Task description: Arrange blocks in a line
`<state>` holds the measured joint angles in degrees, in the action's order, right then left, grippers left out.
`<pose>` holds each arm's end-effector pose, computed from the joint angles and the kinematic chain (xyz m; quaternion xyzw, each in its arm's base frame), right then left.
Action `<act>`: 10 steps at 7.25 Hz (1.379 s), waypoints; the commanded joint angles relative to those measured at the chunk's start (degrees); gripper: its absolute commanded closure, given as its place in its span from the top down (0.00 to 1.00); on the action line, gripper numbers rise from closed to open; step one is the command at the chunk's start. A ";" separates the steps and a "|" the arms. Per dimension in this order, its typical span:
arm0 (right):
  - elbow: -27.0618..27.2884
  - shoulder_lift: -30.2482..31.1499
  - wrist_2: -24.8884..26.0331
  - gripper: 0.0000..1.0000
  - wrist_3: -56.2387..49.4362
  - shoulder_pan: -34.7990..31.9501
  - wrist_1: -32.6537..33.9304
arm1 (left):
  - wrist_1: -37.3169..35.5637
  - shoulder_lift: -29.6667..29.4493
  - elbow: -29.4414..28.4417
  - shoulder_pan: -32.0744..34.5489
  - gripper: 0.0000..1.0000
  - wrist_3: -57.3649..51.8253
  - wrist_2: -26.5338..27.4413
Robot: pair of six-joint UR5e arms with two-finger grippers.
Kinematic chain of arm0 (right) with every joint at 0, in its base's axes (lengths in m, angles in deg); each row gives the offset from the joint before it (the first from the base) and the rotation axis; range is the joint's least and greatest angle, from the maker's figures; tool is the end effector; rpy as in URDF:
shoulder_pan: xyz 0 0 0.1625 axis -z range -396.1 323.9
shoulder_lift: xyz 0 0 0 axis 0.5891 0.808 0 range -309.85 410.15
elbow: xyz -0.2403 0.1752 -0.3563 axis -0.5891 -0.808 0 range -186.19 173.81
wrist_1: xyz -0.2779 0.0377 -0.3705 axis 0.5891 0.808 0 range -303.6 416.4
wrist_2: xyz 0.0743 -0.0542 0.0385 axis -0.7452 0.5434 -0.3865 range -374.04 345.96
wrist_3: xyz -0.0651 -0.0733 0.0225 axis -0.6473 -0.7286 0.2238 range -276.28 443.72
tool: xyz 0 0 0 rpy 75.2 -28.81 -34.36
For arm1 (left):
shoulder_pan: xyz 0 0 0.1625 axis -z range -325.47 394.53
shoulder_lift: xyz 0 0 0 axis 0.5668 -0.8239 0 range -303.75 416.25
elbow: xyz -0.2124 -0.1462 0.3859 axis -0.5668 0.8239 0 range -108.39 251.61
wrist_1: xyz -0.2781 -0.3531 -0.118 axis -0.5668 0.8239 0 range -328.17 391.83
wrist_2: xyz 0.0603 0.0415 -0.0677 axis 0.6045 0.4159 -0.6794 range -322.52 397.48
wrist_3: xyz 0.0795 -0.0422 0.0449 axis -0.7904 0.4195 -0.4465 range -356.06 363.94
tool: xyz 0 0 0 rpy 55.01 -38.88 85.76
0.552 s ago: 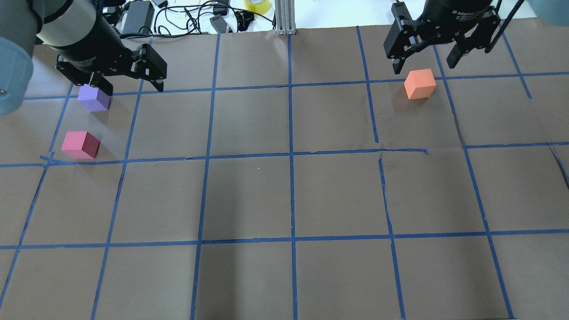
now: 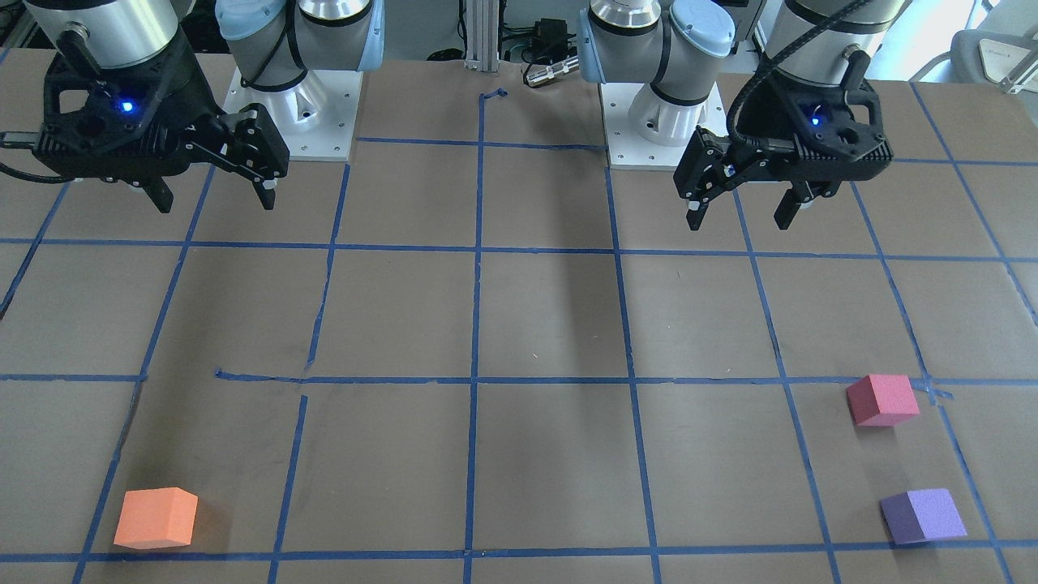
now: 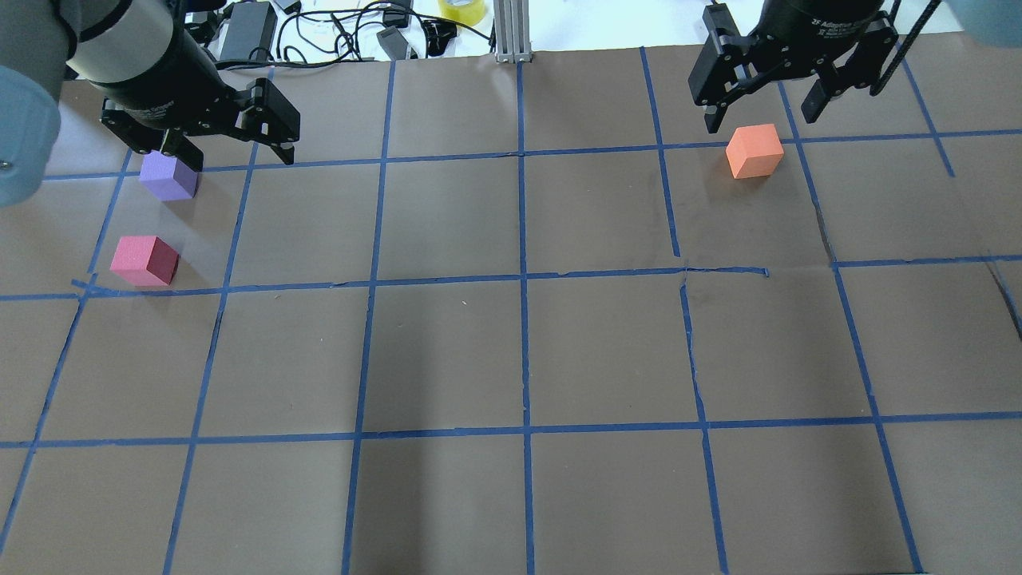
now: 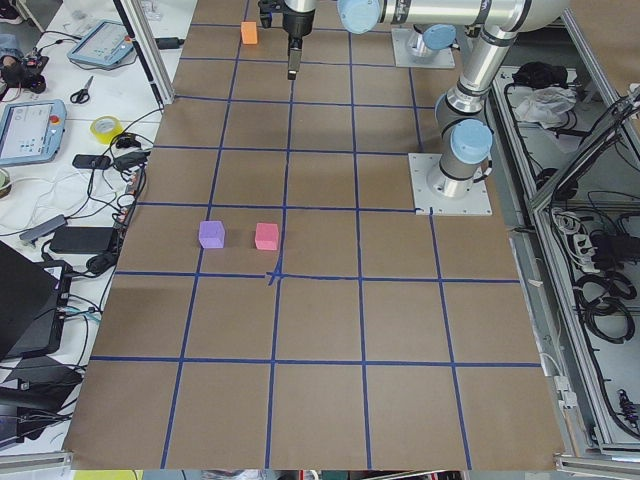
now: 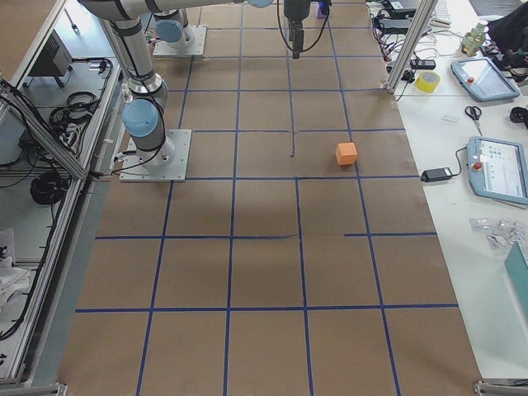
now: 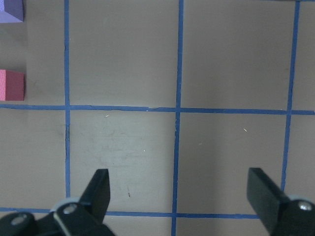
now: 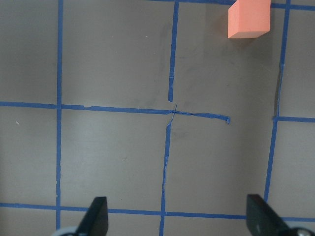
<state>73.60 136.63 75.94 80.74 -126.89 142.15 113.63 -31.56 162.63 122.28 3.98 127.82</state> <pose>0.1413 -0.5726 0.5814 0.0330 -0.9992 0.0213 0.0003 -0.1114 -0.5469 0.5525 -0.0201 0.9964 -0.0817 0.0046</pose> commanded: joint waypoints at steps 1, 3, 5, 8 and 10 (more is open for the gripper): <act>-0.16 0.09 -0.78 1.00 0.00 0.00 0.47 | 0.03 0.18 0.03 -0.04 1.00 -0.12 -0.08; -0.16 0.09 -0.78 1.00 -0.09 0.00 0.48 | -0.06 0.18 0.03 -0.04 1.00 0.06 -0.08; -0.16 0.18 -0.51 1.00 0.09 0.00 0.48 | -0.06 -0.08 -0.05 -0.04 1.00 0.06 -0.08; -0.07 -0.61 0.19 1.00 0.09 0.09 0.21 | 0.03 -0.17 0.03 -0.04 1.00 0.06 -0.08; 0.01 -1.23 0.19 1.00 0.18 0.96 1.09 | -0.06 -0.26 0.03 -0.04 1.00 0.06 -0.08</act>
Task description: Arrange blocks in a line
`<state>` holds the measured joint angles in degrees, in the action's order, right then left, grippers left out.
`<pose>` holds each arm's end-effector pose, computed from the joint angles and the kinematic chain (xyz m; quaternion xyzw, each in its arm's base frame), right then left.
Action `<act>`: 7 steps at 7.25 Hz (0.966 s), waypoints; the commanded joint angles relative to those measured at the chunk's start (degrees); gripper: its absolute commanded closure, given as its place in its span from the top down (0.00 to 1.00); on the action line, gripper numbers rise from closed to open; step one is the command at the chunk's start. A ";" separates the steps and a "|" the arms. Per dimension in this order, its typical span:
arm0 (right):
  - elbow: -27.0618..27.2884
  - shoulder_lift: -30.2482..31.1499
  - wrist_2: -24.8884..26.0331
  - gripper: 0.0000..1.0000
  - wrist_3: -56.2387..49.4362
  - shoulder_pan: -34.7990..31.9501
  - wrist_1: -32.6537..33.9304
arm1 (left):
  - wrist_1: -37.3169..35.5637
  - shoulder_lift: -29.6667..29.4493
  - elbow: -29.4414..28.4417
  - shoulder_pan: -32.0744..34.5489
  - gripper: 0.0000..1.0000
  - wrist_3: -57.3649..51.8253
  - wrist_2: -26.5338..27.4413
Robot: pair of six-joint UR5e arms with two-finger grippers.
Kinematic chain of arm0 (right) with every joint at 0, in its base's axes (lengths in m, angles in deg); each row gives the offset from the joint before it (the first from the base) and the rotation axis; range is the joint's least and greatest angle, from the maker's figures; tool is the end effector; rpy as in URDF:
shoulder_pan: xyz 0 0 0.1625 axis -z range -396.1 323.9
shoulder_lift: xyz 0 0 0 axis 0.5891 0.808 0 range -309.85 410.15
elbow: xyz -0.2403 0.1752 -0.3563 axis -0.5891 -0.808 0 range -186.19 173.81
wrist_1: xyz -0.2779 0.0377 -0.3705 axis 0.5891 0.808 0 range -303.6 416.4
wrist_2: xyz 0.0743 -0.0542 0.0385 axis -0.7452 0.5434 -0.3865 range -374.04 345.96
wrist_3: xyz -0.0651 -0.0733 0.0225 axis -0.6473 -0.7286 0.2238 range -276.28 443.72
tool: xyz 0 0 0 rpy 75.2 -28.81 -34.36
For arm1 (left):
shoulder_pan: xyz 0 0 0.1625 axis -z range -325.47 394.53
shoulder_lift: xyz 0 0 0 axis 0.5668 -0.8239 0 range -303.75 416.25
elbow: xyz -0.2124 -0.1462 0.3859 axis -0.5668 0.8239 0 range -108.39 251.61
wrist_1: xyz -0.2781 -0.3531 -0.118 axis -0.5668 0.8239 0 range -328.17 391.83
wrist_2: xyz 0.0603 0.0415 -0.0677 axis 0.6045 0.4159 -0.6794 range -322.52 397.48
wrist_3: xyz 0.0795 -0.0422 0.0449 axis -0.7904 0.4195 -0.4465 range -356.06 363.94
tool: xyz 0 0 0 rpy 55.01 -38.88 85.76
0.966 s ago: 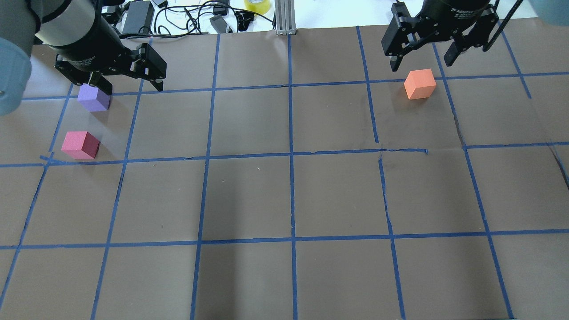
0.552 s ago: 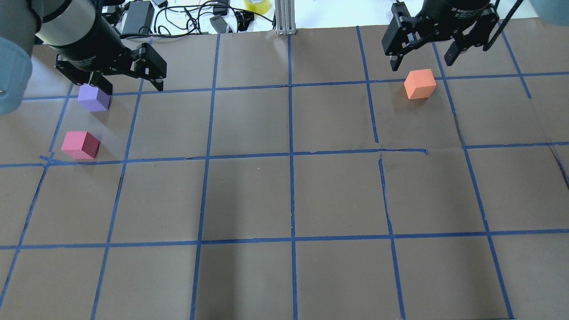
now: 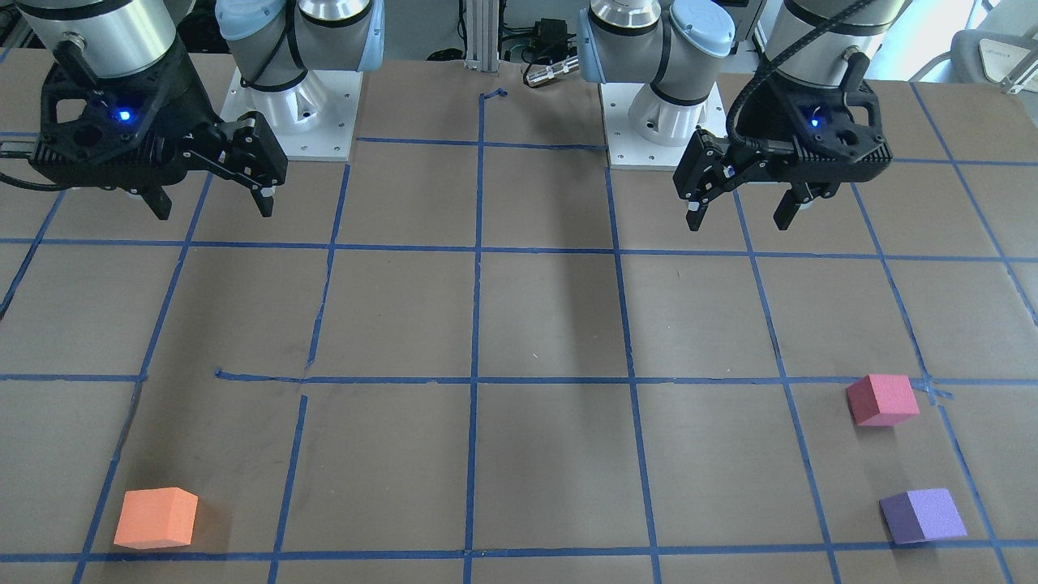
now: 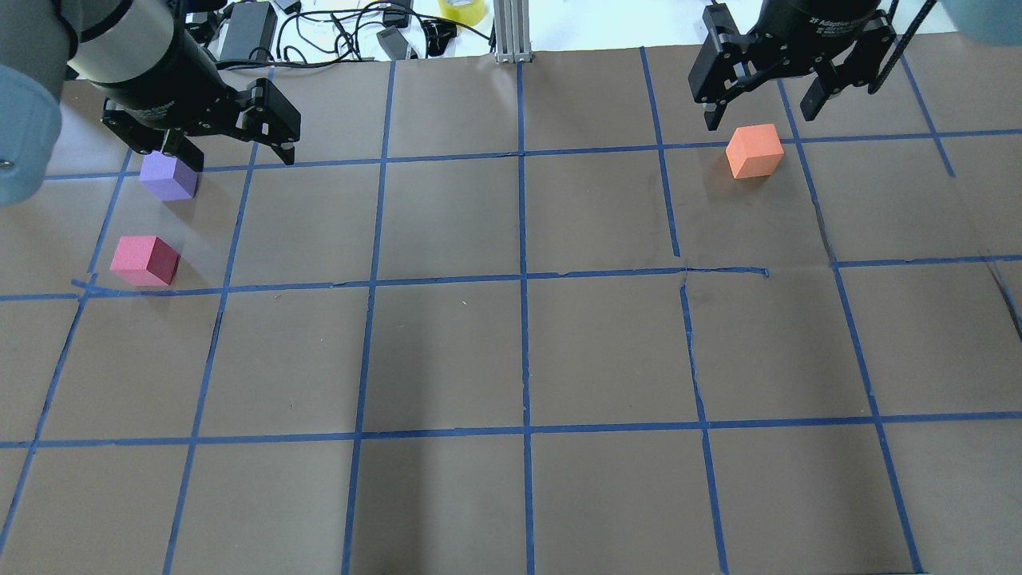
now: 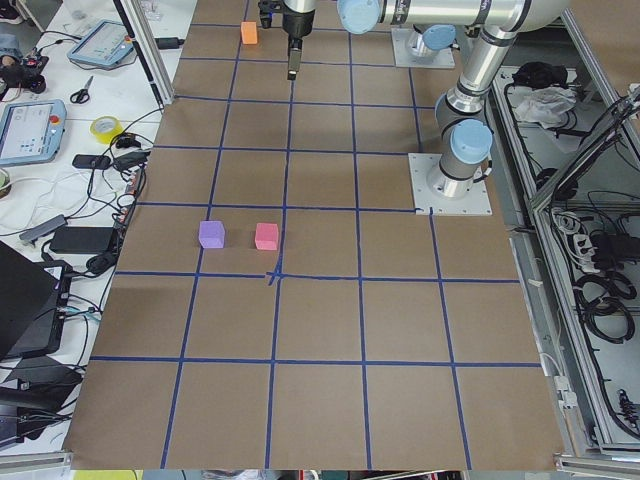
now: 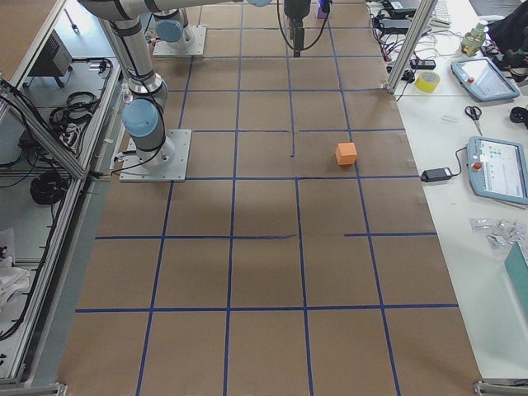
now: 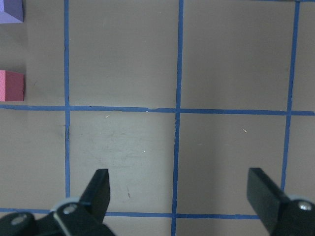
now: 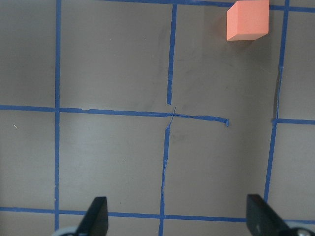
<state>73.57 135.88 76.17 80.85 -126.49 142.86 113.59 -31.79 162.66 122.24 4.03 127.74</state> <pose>0.1369 -0.5803 0.5754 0.0285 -0.9994 0.0212 0.0024 -0.1111 -0.5485 0.5501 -0.0208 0.9966 -0.0798 0.0038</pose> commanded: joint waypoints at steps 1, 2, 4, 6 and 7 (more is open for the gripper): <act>0.05 -2.13 0.14 1.00 0.07 0.74 0.38 | -0.02 -0.03 0.01 0.00 1.00 0.00 0.00; 0.14 -2.76 0.23 1.00 -0.72 1.44 0.38 | -0.02 -0.03 -0.07 0.00 1.00 0.00 0.00; 0.14 -4.77 0.14 1.00 -1.08 5.47 1.25 | 0.07 0.23 0.10 0.00 1.00 0.00 0.09; 0.14 -10.04 1.63 1.00 -2.82 8.64 6.05 | 0.07 0.32 0.10 0.09 1.00 0.00 0.09; 0.23 -12.06 1.81 1.00 -10.14 8.74 11.75 | 0.07 0.32 0.10 0.09 1.00 0.00 0.09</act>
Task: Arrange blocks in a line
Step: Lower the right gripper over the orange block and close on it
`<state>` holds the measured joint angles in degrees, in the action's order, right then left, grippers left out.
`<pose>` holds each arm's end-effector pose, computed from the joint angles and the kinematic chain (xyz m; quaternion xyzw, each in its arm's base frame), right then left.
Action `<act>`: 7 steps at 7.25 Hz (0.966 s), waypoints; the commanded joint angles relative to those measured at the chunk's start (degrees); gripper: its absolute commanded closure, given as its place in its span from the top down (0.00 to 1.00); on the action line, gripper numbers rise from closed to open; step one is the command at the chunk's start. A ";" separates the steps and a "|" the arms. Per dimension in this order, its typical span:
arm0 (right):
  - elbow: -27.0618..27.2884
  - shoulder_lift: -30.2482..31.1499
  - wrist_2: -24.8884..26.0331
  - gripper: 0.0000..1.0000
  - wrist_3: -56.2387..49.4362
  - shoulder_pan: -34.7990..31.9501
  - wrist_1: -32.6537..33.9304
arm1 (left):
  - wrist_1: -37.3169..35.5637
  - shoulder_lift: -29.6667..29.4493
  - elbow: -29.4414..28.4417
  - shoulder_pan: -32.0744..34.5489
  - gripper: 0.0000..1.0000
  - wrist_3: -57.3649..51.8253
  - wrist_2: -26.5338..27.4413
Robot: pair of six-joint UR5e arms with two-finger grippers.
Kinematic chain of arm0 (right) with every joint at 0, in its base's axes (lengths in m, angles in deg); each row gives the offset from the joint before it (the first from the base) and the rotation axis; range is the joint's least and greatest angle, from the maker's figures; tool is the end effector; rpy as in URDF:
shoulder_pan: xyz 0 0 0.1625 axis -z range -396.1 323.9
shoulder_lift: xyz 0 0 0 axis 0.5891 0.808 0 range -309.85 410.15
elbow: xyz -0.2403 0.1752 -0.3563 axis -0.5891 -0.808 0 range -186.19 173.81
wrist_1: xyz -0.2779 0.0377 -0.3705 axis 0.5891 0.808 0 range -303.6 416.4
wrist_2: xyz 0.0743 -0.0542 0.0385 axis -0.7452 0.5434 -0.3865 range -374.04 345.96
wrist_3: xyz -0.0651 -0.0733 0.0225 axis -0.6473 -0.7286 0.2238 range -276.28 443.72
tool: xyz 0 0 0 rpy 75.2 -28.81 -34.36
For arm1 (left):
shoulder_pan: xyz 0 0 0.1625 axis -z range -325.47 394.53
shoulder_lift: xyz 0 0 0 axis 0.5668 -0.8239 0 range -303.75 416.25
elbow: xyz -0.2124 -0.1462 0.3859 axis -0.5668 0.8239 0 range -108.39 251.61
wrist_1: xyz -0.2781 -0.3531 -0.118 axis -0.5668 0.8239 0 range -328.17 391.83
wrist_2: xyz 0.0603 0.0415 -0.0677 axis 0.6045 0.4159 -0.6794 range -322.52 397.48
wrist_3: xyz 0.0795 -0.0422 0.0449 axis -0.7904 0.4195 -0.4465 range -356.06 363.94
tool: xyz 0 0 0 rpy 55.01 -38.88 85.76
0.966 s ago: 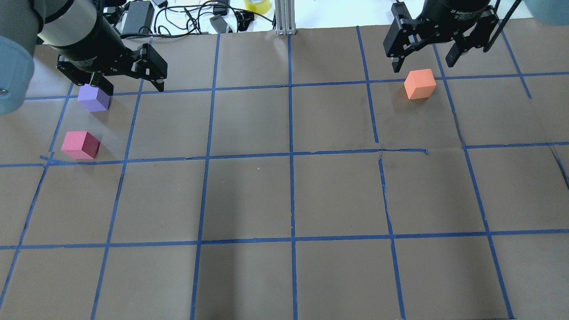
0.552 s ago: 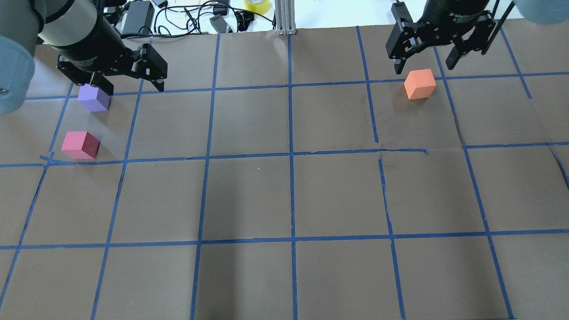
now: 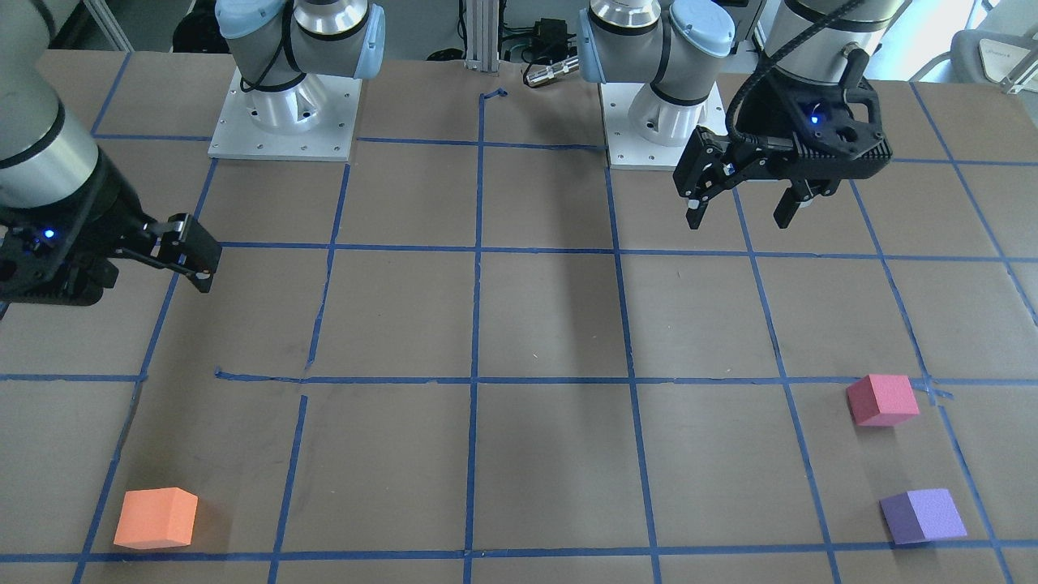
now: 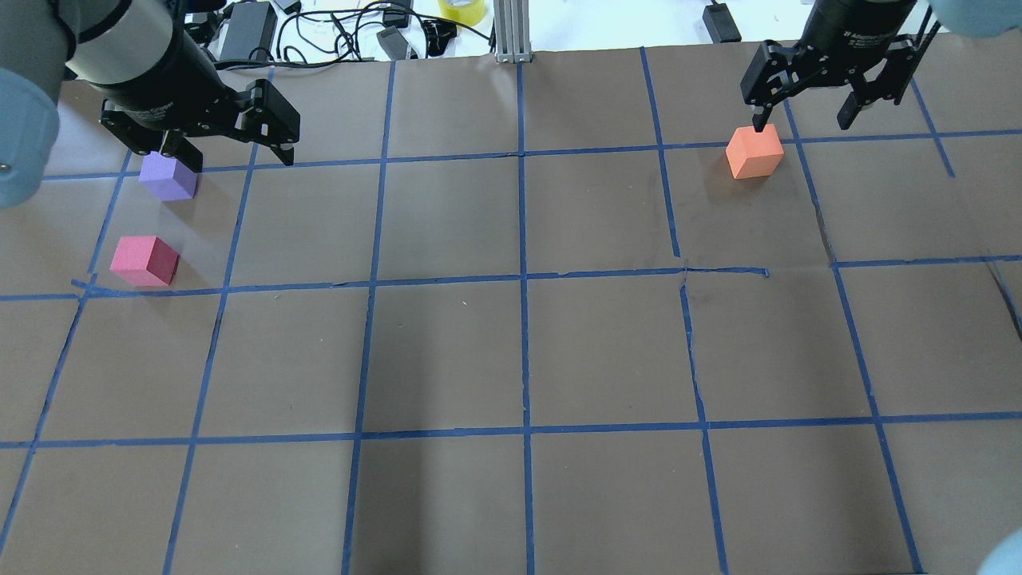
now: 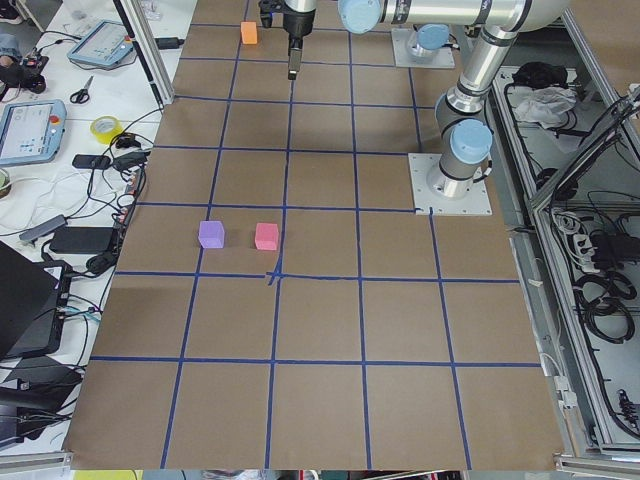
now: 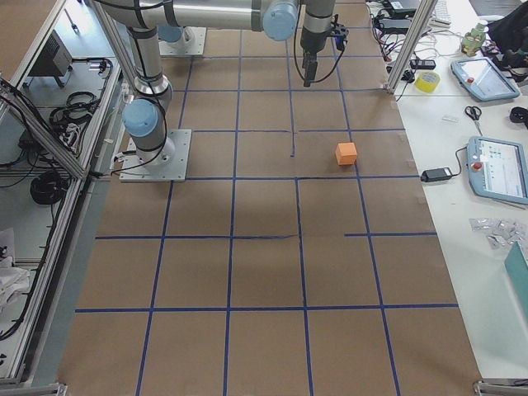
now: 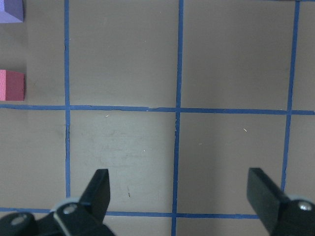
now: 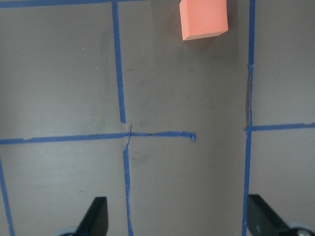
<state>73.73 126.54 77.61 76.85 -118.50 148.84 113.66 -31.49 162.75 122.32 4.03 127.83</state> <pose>0.0432 -0.6628 0.4838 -0.0061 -0.9998 -0.0112 0.0131 -0.1118 -0.5461 0.5520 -0.0202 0.9965 -0.0810 0.0046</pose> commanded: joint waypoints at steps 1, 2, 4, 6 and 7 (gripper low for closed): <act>0.24 -5.87 0.54 1.00 -8.48 1.10 11.56 | 0.00 0.02 0.01 0.01 1.00 0.00 0.00; 0.50 -8.69 -0.07 1.00 -10.85 2.06 15.97 | 0.00 -0.07 0.09 0.10 1.00 0.00 0.00; 0.86 -15.28 -0.42 1.00 -16.04 3.47 26.50 | 0.00 -0.07 0.09 0.27 1.00 0.00 0.00; 0.95 -18.72 -0.59 1.00 -17.65 3.47 29.90 | 0.00 -0.16 0.09 0.36 1.00 0.00 0.00; 0.69 -19.96 -0.60 1.00 -16.60 3.47 30.08 | 0.00 -0.24 0.09 0.45 1.00 0.00 0.00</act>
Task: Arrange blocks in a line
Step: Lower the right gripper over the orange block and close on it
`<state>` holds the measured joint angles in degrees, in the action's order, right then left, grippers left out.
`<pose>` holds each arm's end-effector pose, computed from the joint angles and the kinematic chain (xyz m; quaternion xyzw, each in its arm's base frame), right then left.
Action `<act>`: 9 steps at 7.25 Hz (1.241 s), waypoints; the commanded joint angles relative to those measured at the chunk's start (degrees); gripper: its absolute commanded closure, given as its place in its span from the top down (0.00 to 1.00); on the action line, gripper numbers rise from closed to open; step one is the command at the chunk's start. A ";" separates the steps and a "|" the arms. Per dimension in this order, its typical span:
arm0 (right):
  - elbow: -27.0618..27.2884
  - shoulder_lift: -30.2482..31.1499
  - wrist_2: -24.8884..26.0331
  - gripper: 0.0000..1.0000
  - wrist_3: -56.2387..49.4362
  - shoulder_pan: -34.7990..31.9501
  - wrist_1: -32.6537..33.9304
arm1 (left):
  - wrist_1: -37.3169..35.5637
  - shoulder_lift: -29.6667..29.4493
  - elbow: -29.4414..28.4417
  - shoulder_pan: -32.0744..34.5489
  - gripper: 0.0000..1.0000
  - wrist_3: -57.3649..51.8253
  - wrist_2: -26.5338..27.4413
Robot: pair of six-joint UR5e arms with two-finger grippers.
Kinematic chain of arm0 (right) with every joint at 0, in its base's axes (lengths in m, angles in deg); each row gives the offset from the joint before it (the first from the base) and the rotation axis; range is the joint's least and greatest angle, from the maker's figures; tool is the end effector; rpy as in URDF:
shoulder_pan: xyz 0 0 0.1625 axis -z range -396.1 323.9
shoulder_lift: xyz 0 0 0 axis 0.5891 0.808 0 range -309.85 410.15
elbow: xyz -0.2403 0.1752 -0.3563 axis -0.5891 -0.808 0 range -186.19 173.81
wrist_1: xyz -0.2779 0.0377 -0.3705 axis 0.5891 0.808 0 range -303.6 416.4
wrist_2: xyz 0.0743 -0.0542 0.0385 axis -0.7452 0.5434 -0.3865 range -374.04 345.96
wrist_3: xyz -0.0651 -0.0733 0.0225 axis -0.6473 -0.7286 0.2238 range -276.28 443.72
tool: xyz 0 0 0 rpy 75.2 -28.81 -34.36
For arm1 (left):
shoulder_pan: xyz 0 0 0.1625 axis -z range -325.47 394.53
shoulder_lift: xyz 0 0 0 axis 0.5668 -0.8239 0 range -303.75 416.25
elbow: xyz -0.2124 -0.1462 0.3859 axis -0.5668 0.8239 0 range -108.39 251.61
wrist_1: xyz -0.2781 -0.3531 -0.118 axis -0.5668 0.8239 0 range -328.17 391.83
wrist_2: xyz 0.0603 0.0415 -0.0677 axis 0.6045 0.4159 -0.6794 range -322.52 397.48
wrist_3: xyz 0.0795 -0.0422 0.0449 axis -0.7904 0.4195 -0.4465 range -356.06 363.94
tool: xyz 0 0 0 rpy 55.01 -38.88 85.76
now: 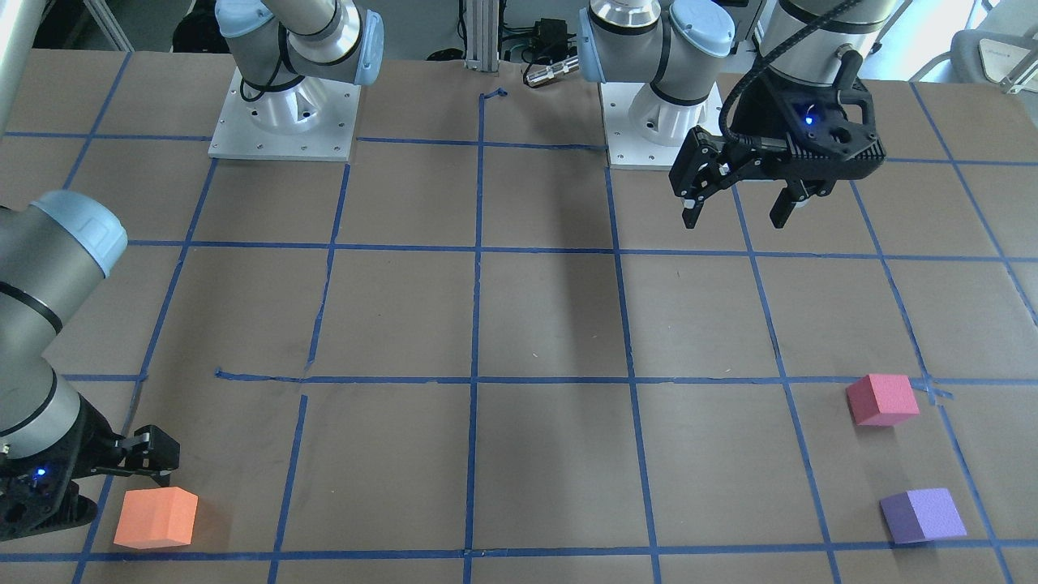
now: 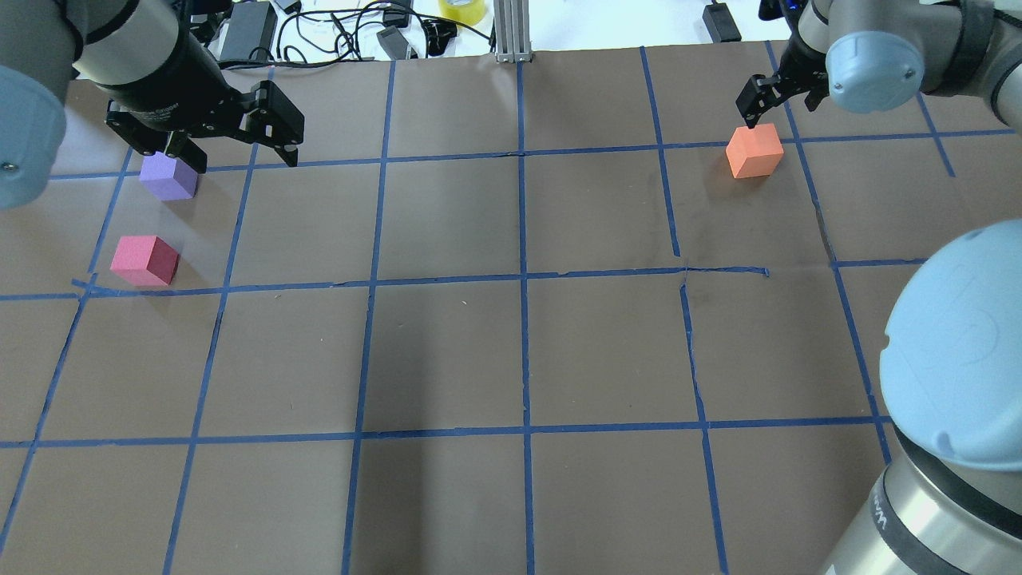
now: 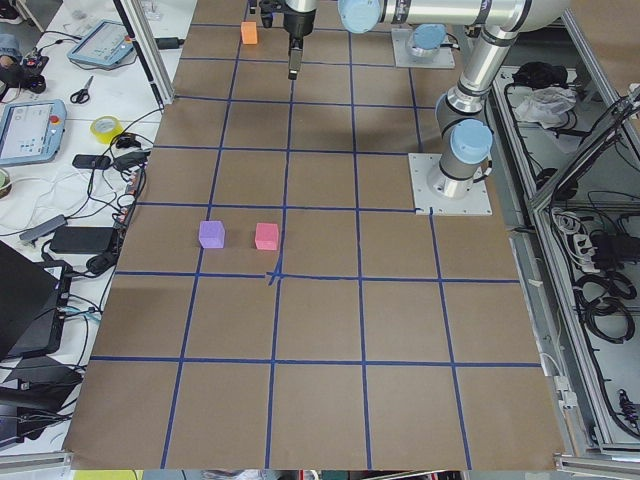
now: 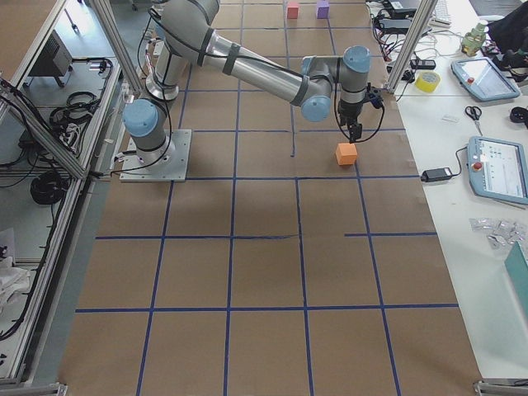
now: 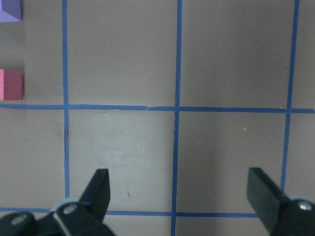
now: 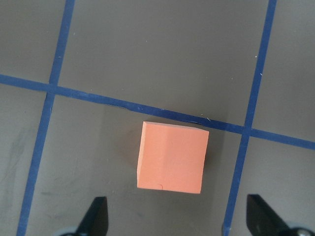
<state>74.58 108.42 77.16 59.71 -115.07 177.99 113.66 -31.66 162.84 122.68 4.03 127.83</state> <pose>-0.0184 -0.7806 0.3034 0.1120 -0.9905 0.0725 0.0339 -0.1152 -0.5465 0.5495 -0.0171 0.9967 -0.0788 0.0043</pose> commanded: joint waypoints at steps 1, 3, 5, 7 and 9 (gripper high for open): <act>-0.17 -3.16 -0.15 1.00 2.55 0.04 2.41 | 0.00 -0.25 0.00 0.09 1.00 0.00 0.00; -0.17 -5.53 0.11 1.00 2.66 0.04 4.78 | 0.00 -0.34 0.00 0.18 1.00 0.00 0.08; -0.17 -6.59 -0.15 1.00 2.75 0.04 5.24 | 0.00 -0.34 0.09 0.18 1.00 0.00 0.09; -0.17 -7.73 -0.15 1.00 2.75 0.04 5.24 | 0.09 -0.34 0.00 0.18 1.00 0.00 0.17; -0.17 -8.26 -0.06 0.88 2.75 0.04 5.24 | 0.00 -0.34 0.09 0.18 1.00 0.00 0.09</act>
<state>74.41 100.55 77.07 62.45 -115.02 183.22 113.72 -32.00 162.90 122.85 4.03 127.94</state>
